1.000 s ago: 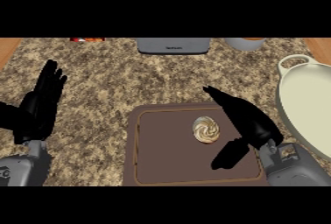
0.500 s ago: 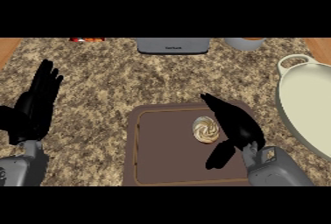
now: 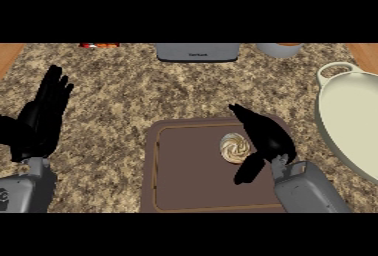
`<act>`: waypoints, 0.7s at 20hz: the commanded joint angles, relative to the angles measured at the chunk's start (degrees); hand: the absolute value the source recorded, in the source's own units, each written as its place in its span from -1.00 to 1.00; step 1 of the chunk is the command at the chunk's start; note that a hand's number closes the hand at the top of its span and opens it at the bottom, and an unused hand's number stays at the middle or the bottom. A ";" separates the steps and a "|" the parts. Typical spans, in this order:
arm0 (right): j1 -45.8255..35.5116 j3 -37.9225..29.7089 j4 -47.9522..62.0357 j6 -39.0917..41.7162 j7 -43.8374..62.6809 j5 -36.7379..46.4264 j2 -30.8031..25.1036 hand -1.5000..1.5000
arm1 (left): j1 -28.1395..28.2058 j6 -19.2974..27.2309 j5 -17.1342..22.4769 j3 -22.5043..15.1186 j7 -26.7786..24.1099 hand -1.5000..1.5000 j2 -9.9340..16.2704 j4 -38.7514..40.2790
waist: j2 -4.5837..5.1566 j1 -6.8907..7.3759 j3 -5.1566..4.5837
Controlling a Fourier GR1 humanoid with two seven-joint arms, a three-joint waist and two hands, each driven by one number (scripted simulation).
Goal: Pick the cupcake from the tray and place it in the pot
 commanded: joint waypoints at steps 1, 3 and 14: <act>0.81 -0.24 2.31 -1.41 -0.89 4.82 3.35 -1.00 | 0.38 -1.85 1.73 2.40 0.48 0.00 0.58 -0.95 | -0.01 0.01 0.00; -1.39 -1.62 7.16 -0.99 -2.07 5.43 4.57 -1.00 | -2.77 -1.56 0.14 1.99 -0.37 0.00 0.44 3.86 | 0.04 -0.04 0.00; 0.19 -2.66 9.05 1.47 -17.05 9.39 0.30 1.00 | 0.25 -2.39 0.15 2.46 -0.77 0.00 -0.67 0.57 | -0.01 -0.02 0.00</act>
